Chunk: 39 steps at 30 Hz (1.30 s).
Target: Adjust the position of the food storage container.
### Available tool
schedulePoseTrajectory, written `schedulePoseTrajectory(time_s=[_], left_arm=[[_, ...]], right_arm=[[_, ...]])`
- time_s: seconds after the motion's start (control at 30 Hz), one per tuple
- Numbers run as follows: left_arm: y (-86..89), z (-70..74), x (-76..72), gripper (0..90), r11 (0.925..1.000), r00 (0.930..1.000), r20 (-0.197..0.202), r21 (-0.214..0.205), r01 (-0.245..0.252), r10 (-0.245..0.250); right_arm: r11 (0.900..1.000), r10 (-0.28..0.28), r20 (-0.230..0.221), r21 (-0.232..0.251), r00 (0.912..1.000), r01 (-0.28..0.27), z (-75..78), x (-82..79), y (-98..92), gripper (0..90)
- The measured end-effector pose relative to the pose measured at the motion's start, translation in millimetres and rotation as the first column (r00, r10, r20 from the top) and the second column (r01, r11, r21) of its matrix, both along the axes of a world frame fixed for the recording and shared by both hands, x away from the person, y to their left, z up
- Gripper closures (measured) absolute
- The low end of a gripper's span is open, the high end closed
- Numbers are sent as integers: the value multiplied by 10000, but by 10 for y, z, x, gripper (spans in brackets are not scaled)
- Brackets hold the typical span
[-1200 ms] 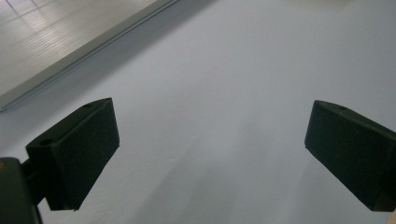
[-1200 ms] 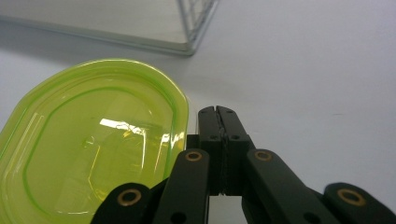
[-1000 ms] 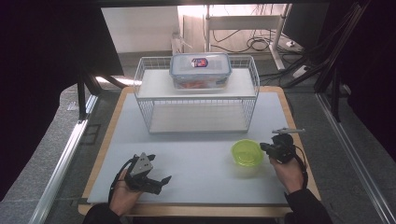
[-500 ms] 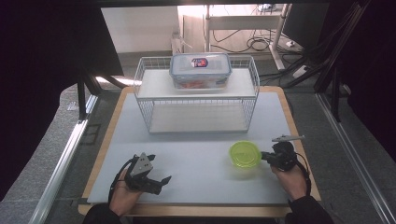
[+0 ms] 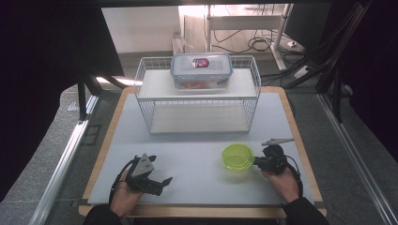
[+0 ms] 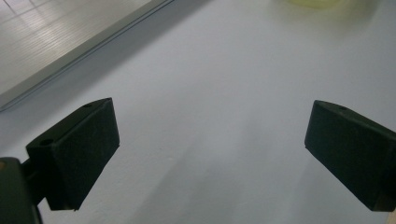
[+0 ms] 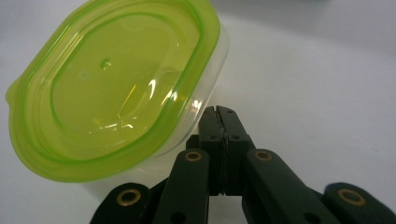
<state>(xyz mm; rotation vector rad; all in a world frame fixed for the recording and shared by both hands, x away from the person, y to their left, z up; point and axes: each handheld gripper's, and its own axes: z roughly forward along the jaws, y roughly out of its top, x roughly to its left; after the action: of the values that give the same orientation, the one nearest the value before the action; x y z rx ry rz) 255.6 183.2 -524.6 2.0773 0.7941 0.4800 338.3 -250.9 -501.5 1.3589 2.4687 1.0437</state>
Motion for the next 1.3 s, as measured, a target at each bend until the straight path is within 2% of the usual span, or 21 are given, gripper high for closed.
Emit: schedulePoseTrajectory(time_s=[0.53, 0.63, 0.73, 0.83, 1.0, 1.17, 1.3], left_arm=[[-7, 6, -3, 33, 10000, 9999, -79, -33, 80, -81], [-6, 3, -2, 33, 10000, 9999, -94, -14, 88, -88], [-5, 5, -3, 34, 10000, 9999, -83, -44, 78, -78], [-4, 6, -5, 34, 10000, 9999, -88, -30, 89, -90], [-1, 7, -7, 34, 10000, 9999, -54, -33, 86, -86], [0, 7, -8, 34, 10000, 10000, -43, -14, 84, -84], [-1, 5, -8, 34, 10000, 10000, -45, -7, 86, -86]], right_arm=[[9933, 1131, -219, 265, 9933, -1125, -87, -25, 446, 894], [9912, 1325, -65, 34, 9912, -1325, -97, -35, 505, 880], [9919, 1247, 122, -244, 9921, -1244, -91, -31, 478, 845], [9936, 1076, 326, -366, 9937, -1064, -62, -29, 420, 790], [9926, 1026, 781, -738, 9917, -969, -2, -55, 351, 644], [9940, 889, 1254, -740, 9881, -800, 35, -75, 302, 402], [9935, 844, 1776, -909, 9805, -690, 50, -87, 277, 246]])
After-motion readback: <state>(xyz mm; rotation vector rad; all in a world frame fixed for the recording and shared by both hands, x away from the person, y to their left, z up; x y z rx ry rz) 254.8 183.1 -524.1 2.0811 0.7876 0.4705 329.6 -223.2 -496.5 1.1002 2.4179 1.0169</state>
